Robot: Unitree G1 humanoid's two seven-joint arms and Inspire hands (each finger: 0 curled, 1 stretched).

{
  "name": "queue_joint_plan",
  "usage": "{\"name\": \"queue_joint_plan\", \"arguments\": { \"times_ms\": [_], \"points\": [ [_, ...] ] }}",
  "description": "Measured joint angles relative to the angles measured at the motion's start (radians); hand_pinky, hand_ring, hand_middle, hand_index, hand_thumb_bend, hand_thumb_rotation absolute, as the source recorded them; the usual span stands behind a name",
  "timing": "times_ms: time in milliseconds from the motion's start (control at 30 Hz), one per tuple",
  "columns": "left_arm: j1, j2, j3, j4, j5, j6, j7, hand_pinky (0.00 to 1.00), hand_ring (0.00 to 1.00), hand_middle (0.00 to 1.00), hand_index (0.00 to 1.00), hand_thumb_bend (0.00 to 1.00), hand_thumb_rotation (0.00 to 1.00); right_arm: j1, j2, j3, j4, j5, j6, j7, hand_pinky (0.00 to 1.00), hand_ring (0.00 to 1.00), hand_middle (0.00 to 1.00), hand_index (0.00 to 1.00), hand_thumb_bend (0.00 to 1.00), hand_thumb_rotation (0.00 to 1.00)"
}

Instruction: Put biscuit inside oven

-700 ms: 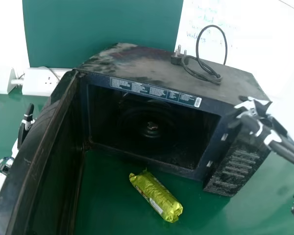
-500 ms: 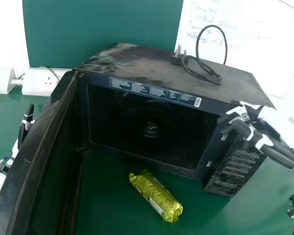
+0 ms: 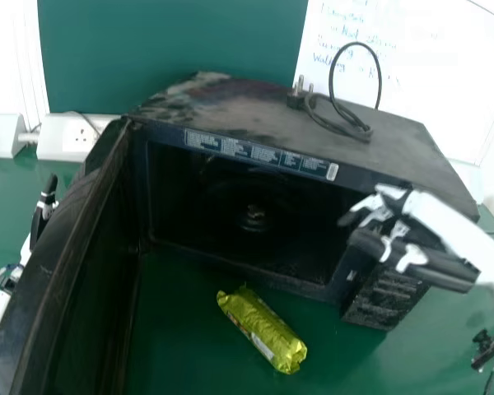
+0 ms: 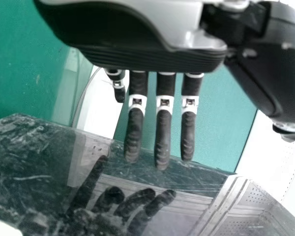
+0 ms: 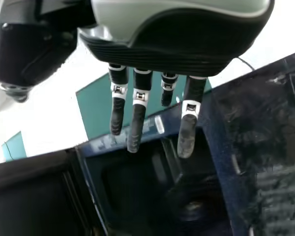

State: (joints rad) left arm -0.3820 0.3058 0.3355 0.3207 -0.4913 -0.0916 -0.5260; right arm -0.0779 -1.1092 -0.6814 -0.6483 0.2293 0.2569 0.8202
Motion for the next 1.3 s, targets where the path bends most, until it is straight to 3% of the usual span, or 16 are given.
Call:
{"name": "queue_joint_plan", "arguments": {
  "times_ms": [167,300,433,500,600,700,800,833,900,1000,1200,1300],
  "points": [
    [0.000,-0.001,0.000,-0.001,0.000,0.000,0.003,0.23,0.30,0.40,0.49,0.52,0.09,-0.023,-0.045,0.020,-0.040,0.038,0.126,0.017,0.39,0.62,0.70,0.77,0.99,0.52],
    [0.000,-0.003,0.000,-0.002,0.001,0.000,0.011,0.23,0.30,0.40,0.49,0.52,0.09,-0.027,-0.052,0.059,-0.051,-0.013,0.097,0.016,0.43,0.65,0.72,0.79,1.00,0.58],
    [0.000,-0.011,-0.001,-0.003,0.008,-0.001,0.015,0.23,0.30,0.41,0.49,0.52,0.09,-0.039,-0.075,0.108,-0.061,-0.070,0.083,0.014,0.49,0.68,0.73,0.79,1.00,0.51],
    [0.000,-0.020,-0.003,-0.003,0.012,-0.001,0.016,0.23,0.30,0.41,0.49,0.52,0.09,-0.064,-0.095,0.139,-0.086,-0.078,0.147,0.008,0.58,0.74,0.77,0.81,0.99,0.44],
    [0.000,-0.024,-0.006,-0.004,0.018,-0.006,0.015,0.23,0.30,0.41,0.49,0.52,0.09,-0.090,-0.136,0.186,-0.120,-0.110,0.220,-0.004,0.60,0.76,0.78,0.81,0.97,0.37],
    [0.001,-0.024,-0.006,-0.010,0.018,-0.012,0.015,0.23,0.30,0.41,0.49,0.52,0.09,-0.099,-0.133,0.236,-0.174,-0.160,0.277,-0.052,0.63,0.77,0.79,0.80,1.00,0.34],
    [0.001,-0.023,-0.006,-0.014,0.014,-0.012,0.009,0.23,0.31,0.41,0.49,0.52,0.09,-0.087,-0.141,0.298,-0.247,-0.220,0.381,-0.075,0.82,0.83,0.85,0.84,1.00,0.43],
    [0.001,-0.023,-0.005,-0.015,0.011,-0.011,0.005,0.23,0.31,0.41,0.49,0.52,0.08,-0.084,-0.159,0.324,-0.268,-0.236,0.421,-0.075,0.70,0.80,0.84,0.85,1.00,0.42],
    [0.002,-0.022,-0.005,-0.015,0.008,-0.007,-0.001,0.24,0.32,0.41,0.49,0.52,0.08,-0.089,-0.187,0.369,-0.289,-0.256,0.472,-0.074,0.59,0.78,0.86,0.88,0.99,0.45],
    [0.002,-0.022,-0.004,-0.020,0.009,0.001,0.003,0.23,0.31,0.41,0.49,0.52,0.08,-0.103,-0.220,0.445,-0.296,-0.278,0.499,-0.071,0.59,0.78,0.87,0.89,1.00,0.43],
    [0.003,-0.019,-0.004,-0.026,0.014,0.003,0.010,0.23,0.30,0.41,0.49,0.52,0.09,-0.106,-0.212,0.538,-0.332,-0.344,0.513,-0.091,0.64,0.81,0.87,0.87,1.00,0.43],
    [0.003,-0.019,-0.004,-0.027,0.014,0.003,0.009,0.23,0.31,0.41,0.49,0.52,0.09,-0.105,-0.205,0.574,-0.347,-0.375,0.515,-0.098,0.73,0.88,0.90,0.88,1.00,0.46]
  ]
}}
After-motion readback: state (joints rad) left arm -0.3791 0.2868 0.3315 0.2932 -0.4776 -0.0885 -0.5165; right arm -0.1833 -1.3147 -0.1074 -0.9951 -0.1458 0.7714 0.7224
